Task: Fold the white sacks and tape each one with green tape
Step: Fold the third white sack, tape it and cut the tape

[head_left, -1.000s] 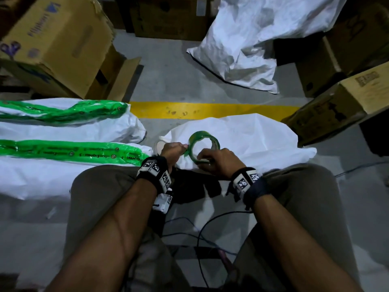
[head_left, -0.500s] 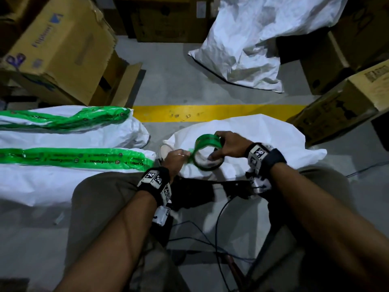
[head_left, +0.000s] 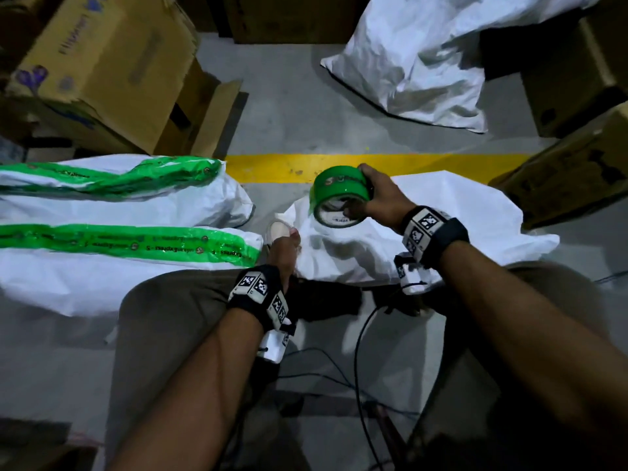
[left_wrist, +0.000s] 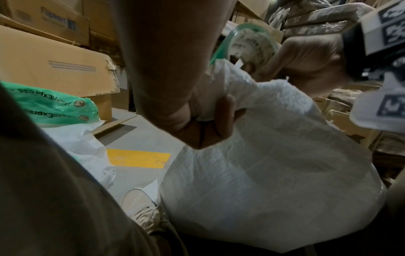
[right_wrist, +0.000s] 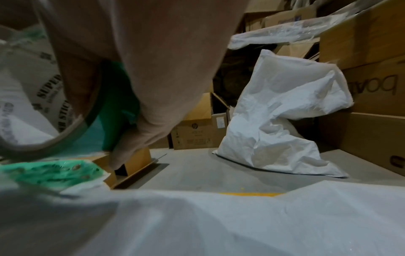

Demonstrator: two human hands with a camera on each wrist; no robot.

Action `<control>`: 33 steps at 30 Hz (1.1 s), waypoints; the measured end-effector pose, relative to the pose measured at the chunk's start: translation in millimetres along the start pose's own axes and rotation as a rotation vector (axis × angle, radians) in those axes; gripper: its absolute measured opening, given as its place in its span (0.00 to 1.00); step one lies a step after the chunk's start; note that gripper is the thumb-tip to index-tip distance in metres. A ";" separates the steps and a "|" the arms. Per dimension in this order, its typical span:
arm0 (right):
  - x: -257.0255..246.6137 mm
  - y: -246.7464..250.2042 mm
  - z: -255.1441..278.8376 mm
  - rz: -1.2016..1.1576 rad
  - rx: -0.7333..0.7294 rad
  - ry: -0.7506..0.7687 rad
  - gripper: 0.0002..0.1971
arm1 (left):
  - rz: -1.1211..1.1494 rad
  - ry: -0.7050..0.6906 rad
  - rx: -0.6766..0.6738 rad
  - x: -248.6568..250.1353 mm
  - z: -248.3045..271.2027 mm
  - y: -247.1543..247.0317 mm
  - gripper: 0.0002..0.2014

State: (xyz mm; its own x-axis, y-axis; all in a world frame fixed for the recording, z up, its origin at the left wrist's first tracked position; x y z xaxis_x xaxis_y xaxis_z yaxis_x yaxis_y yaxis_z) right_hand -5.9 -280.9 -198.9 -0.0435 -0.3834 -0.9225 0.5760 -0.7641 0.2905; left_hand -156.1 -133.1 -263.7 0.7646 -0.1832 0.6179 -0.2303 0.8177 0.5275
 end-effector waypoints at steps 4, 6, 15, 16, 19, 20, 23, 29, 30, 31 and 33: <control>23.8 -34.4 3.8 -0.020 -0.101 -0.071 0.28 | 0.102 -0.002 0.023 -5.5 -5.3 0.9 0.24; 32.2 -39.1 5.5 -0.008 -0.091 -0.125 0.35 | 0.177 0.058 0.012 -11.5 -7.7 -2.4 0.28; 34.9 -42.2 7.8 0.204 -0.105 -0.115 0.31 | 0.784 0.136 -0.185 -5.3 3.1 -28.4 0.28; 33.7 -43.7 8.1 0.277 -0.113 -0.112 0.35 | 0.701 0.126 -0.170 -13.6 -5.6 -31.8 0.30; 29.9 -43.8 8.0 0.481 -0.106 -0.101 0.38 | 0.298 0.042 -0.057 -5.6 -6.0 -12.5 0.27; 28.7 -45.0 7.8 0.522 -0.115 -0.095 0.37 | 0.252 0.027 -0.035 -3.4 -4.5 -8.7 0.25; 27.7 -47.5 2.6 0.607 -0.141 -0.085 0.35 | 0.241 -0.012 0.052 -0.6 -0.4 -3.5 0.24; 27.0 -61.8 1.8 0.773 -0.156 -0.010 0.43 | 0.175 -0.023 0.087 -5.6 4.5 -10.9 0.27; 26.5 -64.4 1.8 0.788 -0.137 0.004 0.43 | 0.178 -0.010 0.099 -11.2 2.6 -13.7 0.28; 25.4 -67.4 1.7 0.793 -0.121 0.019 0.43 | 0.176 -0.001 0.113 -13.3 5.3 -13.4 0.27; 25.6 -71.3 2.8 0.816 -0.111 0.030 0.39 | 0.197 0.001 0.147 -14.1 7.7 -10.2 0.24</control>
State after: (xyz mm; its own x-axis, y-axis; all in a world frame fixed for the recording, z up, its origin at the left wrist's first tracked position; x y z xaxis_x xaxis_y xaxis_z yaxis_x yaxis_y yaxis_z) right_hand -50.3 -237.7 -242.5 0.4443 -0.7809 -0.4391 0.4948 -0.1947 0.8469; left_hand -169.2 -143.0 -273.2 0.6973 -0.0275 0.7163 -0.4600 0.7492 0.4765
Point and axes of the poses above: each hand's wrist, its own z-axis away from the middle knuckle, its own y-axis out of the back of the hand, x = y × z, the point moved 10 cm from there along -z, towards the middle knuckle, and after that the axes turned 5 degrees about x, right-handed, at the moved point
